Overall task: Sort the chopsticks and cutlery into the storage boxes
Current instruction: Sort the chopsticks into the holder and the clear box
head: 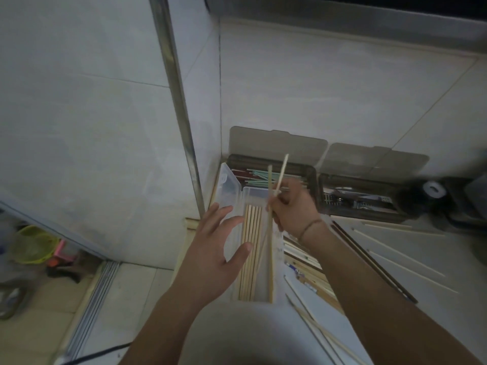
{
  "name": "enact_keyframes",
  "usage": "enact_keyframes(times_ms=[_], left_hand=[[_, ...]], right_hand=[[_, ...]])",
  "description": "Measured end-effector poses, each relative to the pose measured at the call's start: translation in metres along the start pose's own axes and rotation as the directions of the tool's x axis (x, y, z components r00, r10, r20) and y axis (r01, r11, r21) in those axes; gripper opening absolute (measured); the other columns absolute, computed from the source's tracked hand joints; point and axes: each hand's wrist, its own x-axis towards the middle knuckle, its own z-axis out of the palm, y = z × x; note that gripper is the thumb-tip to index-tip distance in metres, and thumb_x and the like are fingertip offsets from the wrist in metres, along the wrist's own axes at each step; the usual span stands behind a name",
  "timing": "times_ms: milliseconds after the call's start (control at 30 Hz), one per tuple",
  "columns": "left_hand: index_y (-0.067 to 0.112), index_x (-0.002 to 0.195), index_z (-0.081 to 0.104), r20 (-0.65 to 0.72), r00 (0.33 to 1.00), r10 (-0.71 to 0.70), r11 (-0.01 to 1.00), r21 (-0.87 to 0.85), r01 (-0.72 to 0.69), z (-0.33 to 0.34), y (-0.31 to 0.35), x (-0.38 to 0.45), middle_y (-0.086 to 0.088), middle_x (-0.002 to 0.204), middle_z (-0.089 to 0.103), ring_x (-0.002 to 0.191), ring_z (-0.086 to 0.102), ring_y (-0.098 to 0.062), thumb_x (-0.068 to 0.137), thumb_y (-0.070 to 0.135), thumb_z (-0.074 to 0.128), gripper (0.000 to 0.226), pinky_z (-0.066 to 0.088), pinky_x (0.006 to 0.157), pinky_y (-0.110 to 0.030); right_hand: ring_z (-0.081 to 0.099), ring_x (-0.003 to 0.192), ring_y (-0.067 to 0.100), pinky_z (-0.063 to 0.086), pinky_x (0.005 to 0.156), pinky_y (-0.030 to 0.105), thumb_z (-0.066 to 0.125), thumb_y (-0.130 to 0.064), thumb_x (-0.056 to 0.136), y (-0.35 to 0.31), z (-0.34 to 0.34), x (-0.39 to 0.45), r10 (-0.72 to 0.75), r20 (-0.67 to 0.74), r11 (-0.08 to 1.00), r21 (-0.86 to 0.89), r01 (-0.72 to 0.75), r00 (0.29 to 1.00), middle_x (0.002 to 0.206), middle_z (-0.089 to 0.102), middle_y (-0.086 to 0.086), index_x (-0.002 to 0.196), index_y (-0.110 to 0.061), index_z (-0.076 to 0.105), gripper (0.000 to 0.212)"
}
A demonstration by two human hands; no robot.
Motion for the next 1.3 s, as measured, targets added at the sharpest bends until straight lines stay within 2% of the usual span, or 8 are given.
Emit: enact_keyframes(times_ms=[100, 233, 367, 600, 767, 867, 1033, 1300], left_hand=[[0.032, 0.133, 0.05, -0.005, 1.0, 0.004, 1.0, 0.001, -0.004, 0.001, 0.001, 0.0, 0.016, 0.151, 0.032, 0.145, 0.006, 0.0, 0.088, 0.058, 0.046, 0.051, 0.018, 0.112, -0.027], [0.032, 0.134, 0.048, -0.001, 1.0, 0.001, 1.0, 0.026, -0.001, 0.003, 0.002, 0.0, 0.016, 0.152, 0.03, 0.145, 0.004, 0.001, 0.088, 0.059, 0.044, 0.054, 0.014, 0.11, -0.024], [0.033, 0.134, 0.049, -0.001, 1.0, -0.003, 1.0, 0.011, 0.003, 0.003, 0.001, 0.001, 0.015, 0.151, 0.031, 0.145, 0.005, 0.001, 0.088, 0.058, 0.045, 0.053, 0.016, 0.112, -0.027], [0.032, 0.133, 0.049, -0.009, 1.0, 0.002, 1.0, 0.021, -0.002, 0.004, 0.002, 0.002, 0.015, 0.15, 0.033, 0.145, 0.006, 0.0, 0.087, 0.063, 0.04, 0.056, 0.016, 0.111, -0.026], [0.032, 0.135, 0.048, 0.003, 1.0, -0.015, 1.0, 0.019, 0.015, 0.003, 0.003, 0.002, 0.014, 0.152, 0.031, 0.145, 0.005, 0.0, 0.088, 0.06, 0.042, 0.055, 0.02, 0.113, -0.031], [0.032, 0.135, 0.048, 0.006, 1.0, -0.016, 1.0, 0.013, 0.016, 0.003, 0.004, 0.002, 0.014, 0.152, 0.031, 0.145, 0.006, -0.001, 0.087, 0.059, 0.043, 0.055, 0.02, 0.114, -0.032], [0.031, 0.133, 0.05, -0.002, 1.0, 0.008, 1.0, 0.025, -0.008, 0.002, 0.002, 0.002, 0.012, 0.15, 0.034, 0.145, 0.009, -0.002, 0.088, 0.054, 0.048, 0.051, 0.016, 0.111, -0.025], [0.029, 0.133, 0.052, -0.001, 1.0, -0.017, 0.999, 0.027, 0.017, 0.003, 0.003, 0.002, 0.012, 0.151, 0.035, 0.145, 0.011, -0.003, 0.087, 0.054, 0.048, 0.053, 0.016, 0.111, -0.025]], right_hand=[[0.063, 0.055, 0.015, 0.051, 0.042, 0.026, 0.059, -0.016, 0.09, 0.009, 0.021, -0.001, 0.123, 0.12, 0.973, -0.21, -0.096, 0.985, 0.08, 0.065, 0.008, 0.096, -0.022, 0.05, 0.012], [0.065, 0.087, 0.03, 0.056, 0.077, 0.037, 0.059, -0.016, 0.088, 0.021, 0.043, 0.002, 0.143, 0.074, 0.882, -0.462, -0.093, 0.987, 0.095, 0.062, 0.012, 0.104, -0.013, 0.053, 0.017], [0.062, 0.099, 0.031, 0.052, 0.084, 0.036, 0.055, -0.011, 0.088, 0.028, 0.055, 0.006, 0.207, 0.092, 0.791, -0.601, -0.111, 0.974, 0.109, 0.062, 0.014, 0.115, -0.009, 0.051, 0.027], [0.062, 0.102, 0.03, 0.049, 0.084, 0.036, 0.057, -0.013, 0.092, 0.021, 0.056, 0.013, 0.216, 0.088, 0.752, -0.65, -0.108, 0.972, 0.114, 0.061, 0.015, 0.123, -0.008, 0.048, 0.032], [0.061, 0.081, 0.023, 0.046, 0.072, 0.031, 0.055, -0.014, 0.094, 0.023, 0.038, 0.014, 0.133, -0.002, 0.861, -0.495, -0.117, 0.991, 0.092, 0.056, 0.007, 0.15, -0.023, 0.008, 0.074], [0.054, 0.065, 0.013, 0.045, 0.064, 0.03, 0.054, -0.015, 0.094, 0.024, 0.039, 0.008, 0.066, 0.037, 0.862, -0.506, -0.038, 0.997, 0.083, 0.057, 0.002, 0.126, -0.021, 0.039, 0.036], [0.061, 0.106, 0.032, 0.049, 0.084, 0.037, 0.051, -0.009, 0.093, 0.025, 0.063, 0.0, 0.187, 0.28, 0.72, -0.691, 0.063, 0.942, 0.118, 0.059, 0.018, 0.123, -0.006, 0.048, 0.03], [0.05, 0.125, 0.032, 0.044, 0.101, 0.043, 0.051, -0.017, 0.096, 0.046, 0.087, -0.011, 0.435, 0.322, 0.633, -0.773, -0.032, 0.841, 0.144, 0.04, 0.021, 0.143, 0.005, 0.029, 0.056]])
